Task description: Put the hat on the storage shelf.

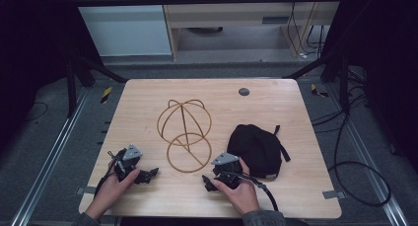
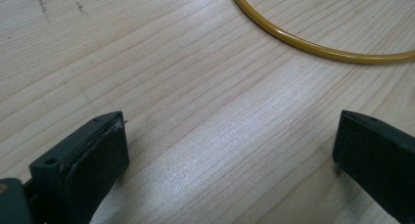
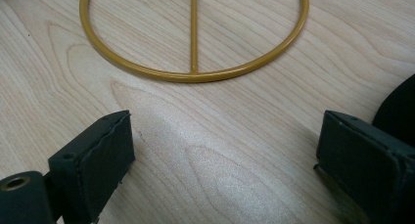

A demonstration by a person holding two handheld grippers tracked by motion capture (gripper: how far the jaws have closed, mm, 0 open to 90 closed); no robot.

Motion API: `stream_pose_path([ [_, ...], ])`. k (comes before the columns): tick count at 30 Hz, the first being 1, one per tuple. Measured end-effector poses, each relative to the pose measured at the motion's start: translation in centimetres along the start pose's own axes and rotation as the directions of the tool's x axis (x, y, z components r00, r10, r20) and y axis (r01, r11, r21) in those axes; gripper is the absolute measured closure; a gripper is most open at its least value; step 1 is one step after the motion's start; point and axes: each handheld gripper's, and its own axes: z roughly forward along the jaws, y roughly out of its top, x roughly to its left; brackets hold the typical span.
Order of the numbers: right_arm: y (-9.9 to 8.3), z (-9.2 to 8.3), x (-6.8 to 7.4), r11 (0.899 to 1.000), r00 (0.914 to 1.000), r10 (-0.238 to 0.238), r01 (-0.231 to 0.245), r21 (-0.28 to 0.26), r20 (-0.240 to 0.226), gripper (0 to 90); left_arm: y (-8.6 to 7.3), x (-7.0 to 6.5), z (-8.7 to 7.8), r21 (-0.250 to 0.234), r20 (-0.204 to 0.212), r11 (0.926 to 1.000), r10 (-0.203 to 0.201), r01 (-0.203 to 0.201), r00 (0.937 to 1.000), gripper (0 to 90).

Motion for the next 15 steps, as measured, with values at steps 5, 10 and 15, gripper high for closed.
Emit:
stream_pose_path([
  [5,0.1,0.0,-0.1,1.0,1.0,-0.001,0.001,0.001,0.003,8.7,0.0,0.0,0.0,0.0,0.001,1.0,0.0,0.0,1.0,0.0],
  [10,0.4,-0.7,-0.1,1.0,0.9998,-0.002,0.002,-0.006,0.019,11.7,0.0,0.0,0.0,0.0,0.001,1.0,0.0,0.0,1.0,0.0],
  [15,1.0,-1.9,-0.1,1.0,0.9992,-0.028,0.029,-0.004,0.028,11.8,0.0,0.0,0.0,0.001,0.001,1.0,0.001,-0.001,1.0,0.0],
])
